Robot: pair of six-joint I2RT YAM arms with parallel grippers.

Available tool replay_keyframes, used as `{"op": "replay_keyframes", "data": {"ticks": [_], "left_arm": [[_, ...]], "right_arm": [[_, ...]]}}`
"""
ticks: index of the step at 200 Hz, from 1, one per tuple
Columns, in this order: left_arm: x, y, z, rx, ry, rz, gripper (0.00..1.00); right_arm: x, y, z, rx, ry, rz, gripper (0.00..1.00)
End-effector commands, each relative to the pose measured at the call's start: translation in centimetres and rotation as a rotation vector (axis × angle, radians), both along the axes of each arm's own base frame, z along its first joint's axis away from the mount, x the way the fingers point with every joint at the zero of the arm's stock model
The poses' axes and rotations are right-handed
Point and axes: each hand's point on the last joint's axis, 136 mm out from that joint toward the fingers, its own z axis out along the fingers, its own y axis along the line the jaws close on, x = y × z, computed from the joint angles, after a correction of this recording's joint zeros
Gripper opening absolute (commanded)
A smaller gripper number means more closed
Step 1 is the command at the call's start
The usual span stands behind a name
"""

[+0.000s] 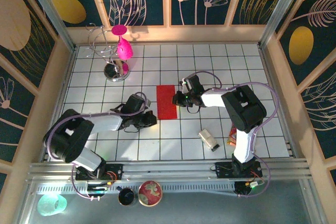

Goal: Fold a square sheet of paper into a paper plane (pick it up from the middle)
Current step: First fold the square sheet of paper in half at the center of the table, then fold the triangle a second time at the center of the table.

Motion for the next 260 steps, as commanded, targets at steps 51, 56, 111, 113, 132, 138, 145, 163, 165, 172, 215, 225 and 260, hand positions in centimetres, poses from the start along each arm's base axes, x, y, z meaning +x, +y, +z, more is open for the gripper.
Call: {"op": "replay_keyframes", "data": {"ticks": [51,56,111,113,132,138,145,163,165,172,215,225,260], "left_arm": [[7.2,-2.1,6.0,-0.126,-0.206,0.124,0.11],[7.3,-2.4,5.9,-0.135,-0.199,0.118,0.12],[7.9,-3.7,4.7,-0.182,-0.156,0.105,0.25],[7.9,-3.7,4.7,-0.181,-0.157,0.104,0.26],[8.3,-3.9,4.3,-0.173,-0.161,0.102,0.28],[8.5,-3.9,4.2,-0.168,-0.162,0.106,0.29],[8.9,-3.8,4.1,-0.163,-0.163,0.114,0.29],[9.6,-3.9,4.3,-0.167,-0.172,0.133,0.31],[9.7,-3.9,4.4,-0.169,-0.173,0.136,0.31],[9.8,-3.9,3.6,-0.166,-0.157,0.143,0.32],[10.3,-3.8,2.4,-0.173,-0.130,0.166,0.34],[10.5,-3.6,2.0,-0.169,-0.125,0.176,0.34],[10.9,-3.5,2.2,-0.218,-0.114,0.201,0.34]], "right_arm": [[-0.1,-0.2,2.1,-0.071,0.073,-0.007,0.17],[0.4,0.5,3.7,-0.031,0.045,0.001,0.19],[0.4,-0.4,9.9,0.112,-0.089,-0.095,0.30],[0.3,-0.5,9.8,0.112,-0.086,-0.099,0.31],[-0.3,-3.1,9.4,0.127,-0.064,-0.176,0.36],[-0.8,-3.6,9.1,0.130,-0.051,-0.191,0.38],[-1.4,-3.9,9.0,0.134,-0.042,-0.201,0.41],[-2.6,-4.5,8.6,0.142,-0.010,-0.221,0.46],[-2.7,-4.5,8.7,0.146,-0.007,-0.223,0.47],[-3.1,-4.6,8.4,0.153,0.008,-0.227,0.48],[-5.2,-3.6,7.1,0.200,0.092,-0.196,0.49],[-5.5,-3.2,6.8,0.206,0.110,-0.181,0.49],[-6.2,-2.5,5.5,0.217,0.168,-0.167,0.48]]}}
